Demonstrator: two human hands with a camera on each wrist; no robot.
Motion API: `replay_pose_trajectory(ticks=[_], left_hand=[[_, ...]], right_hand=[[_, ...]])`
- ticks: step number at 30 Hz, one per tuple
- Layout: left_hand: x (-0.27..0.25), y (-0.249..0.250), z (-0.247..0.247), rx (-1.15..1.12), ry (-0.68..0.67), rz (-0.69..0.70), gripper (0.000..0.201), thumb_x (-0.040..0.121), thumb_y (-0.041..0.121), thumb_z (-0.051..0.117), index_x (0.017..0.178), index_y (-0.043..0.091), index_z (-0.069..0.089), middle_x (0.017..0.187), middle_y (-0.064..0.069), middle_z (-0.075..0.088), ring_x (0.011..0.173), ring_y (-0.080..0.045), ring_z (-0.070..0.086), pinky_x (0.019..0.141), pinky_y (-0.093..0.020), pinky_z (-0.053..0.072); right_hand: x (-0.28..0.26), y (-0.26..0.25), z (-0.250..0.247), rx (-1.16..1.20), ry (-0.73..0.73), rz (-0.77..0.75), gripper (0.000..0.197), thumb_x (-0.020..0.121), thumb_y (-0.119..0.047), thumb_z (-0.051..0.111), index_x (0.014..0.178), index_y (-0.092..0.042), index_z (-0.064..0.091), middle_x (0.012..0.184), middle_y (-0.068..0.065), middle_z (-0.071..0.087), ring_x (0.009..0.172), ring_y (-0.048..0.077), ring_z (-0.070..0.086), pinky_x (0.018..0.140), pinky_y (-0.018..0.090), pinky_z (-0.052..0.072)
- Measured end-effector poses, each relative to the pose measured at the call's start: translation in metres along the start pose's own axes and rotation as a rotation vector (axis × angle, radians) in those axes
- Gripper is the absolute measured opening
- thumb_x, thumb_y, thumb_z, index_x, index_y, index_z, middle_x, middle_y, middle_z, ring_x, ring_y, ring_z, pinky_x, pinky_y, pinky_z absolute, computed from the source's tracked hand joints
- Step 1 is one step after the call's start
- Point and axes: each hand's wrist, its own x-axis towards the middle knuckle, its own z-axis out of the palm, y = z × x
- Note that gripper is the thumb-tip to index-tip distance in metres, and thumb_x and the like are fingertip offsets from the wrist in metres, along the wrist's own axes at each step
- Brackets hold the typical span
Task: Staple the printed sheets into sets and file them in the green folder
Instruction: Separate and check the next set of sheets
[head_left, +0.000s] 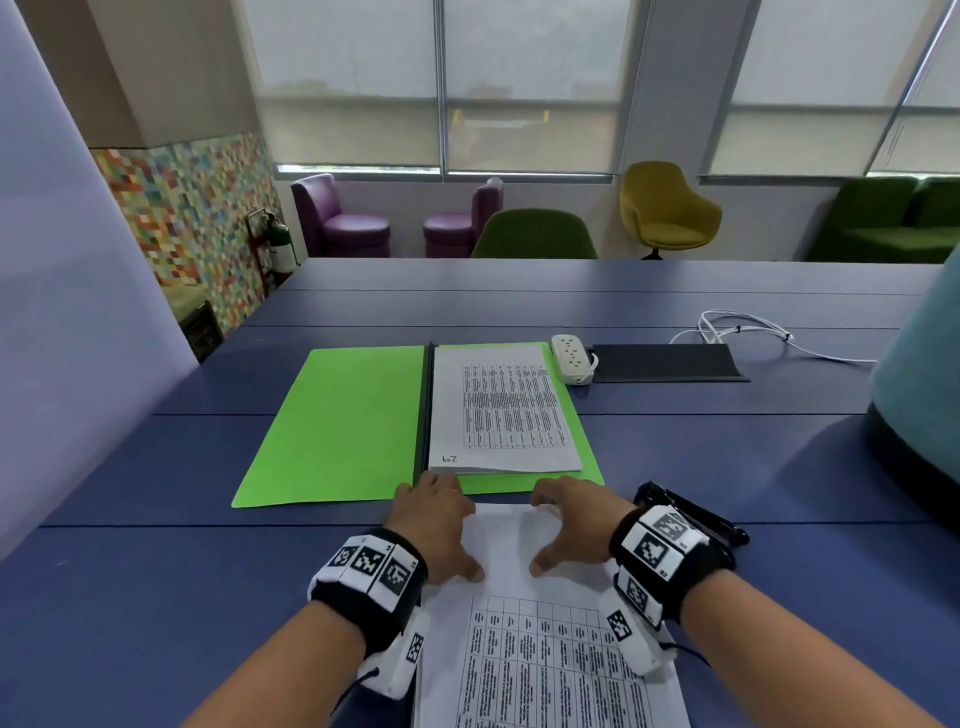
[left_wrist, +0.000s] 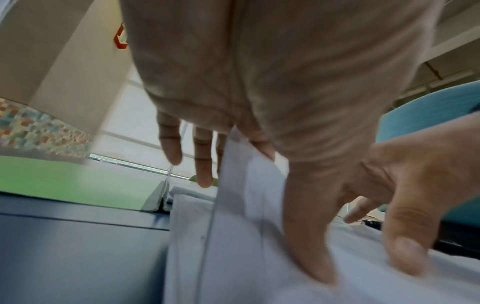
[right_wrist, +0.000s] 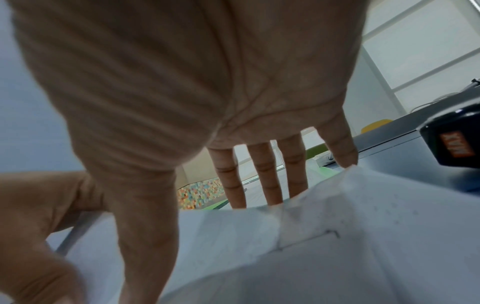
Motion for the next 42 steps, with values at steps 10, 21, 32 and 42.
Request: replay_pose_trajectory(ticks=[10,21,32,42], left_hand=[[-0.015,-0.030,0.019,-1.743,0.355,-0.311,0.027,0.083,0.001,0.071,0.110,-0.003,0.068,0.110,-0.019,0.072,0.095,-0.029,0.070,0.085,-0.036,0.056],[-0.013,-0.035,0.023,-1.844,0.471,-0.252,0.020,0.089,0.008,0.066,0.108,0.004,0.067,0.112,-0.016,0.072,0.099,-0.028,0.070,0.095,-0.045,0.052],[-0.054,-0.003,-0.092,-1.553,0.934,0.020,0.026,0.089,0.024,0.068,0.110,0.010,0.070,0.108,0.000,0.074,0.099,-0.009,0.068,0.094,-0.028,0.052],[-0.092,0.011,-0.148,-1.479,0.964,0.503,0.013,0.066,0.032,0.085,0.077,0.032,0.077,0.080,0.020,0.075,0.078,0.002,0.071,0.070,-0.017,0.055]], right_hand=[[-0.007,0.040,-0.011,1.120,0.199,0.115,0.053,0.071,-0.015,0.089,0.117,-0.008,0.062,0.096,0.008,0.073,0.077,0.022,0.069,0.075,0.035,0.057],[-0.014,0.053,0.041,1.014,0.048,0.152,0.083,0.053,-0.076,0.079,0.086,-0.001,0.068,0.079,0.019,0.061,0.056,0.023,0.045,0.053,0.032,0.043],[-0.068,-0.001,-0.050,1.101,0.406,-0.160,0.029,0.081,-0.049,0.074,0.091,-0.022,0.076,0.094,-0.012,0.078,0.095,0.004,0.072,0.096,0.030,0.054],[-0.120,-0.024,-0.106,1.149,0.713,-0.474,0.030,0.063,-0.026,0.078,0.092,-0.024,0.072,0.087,-0.014,0.078,0.086,0.002,0.073,0.075,0.016,0.054]])
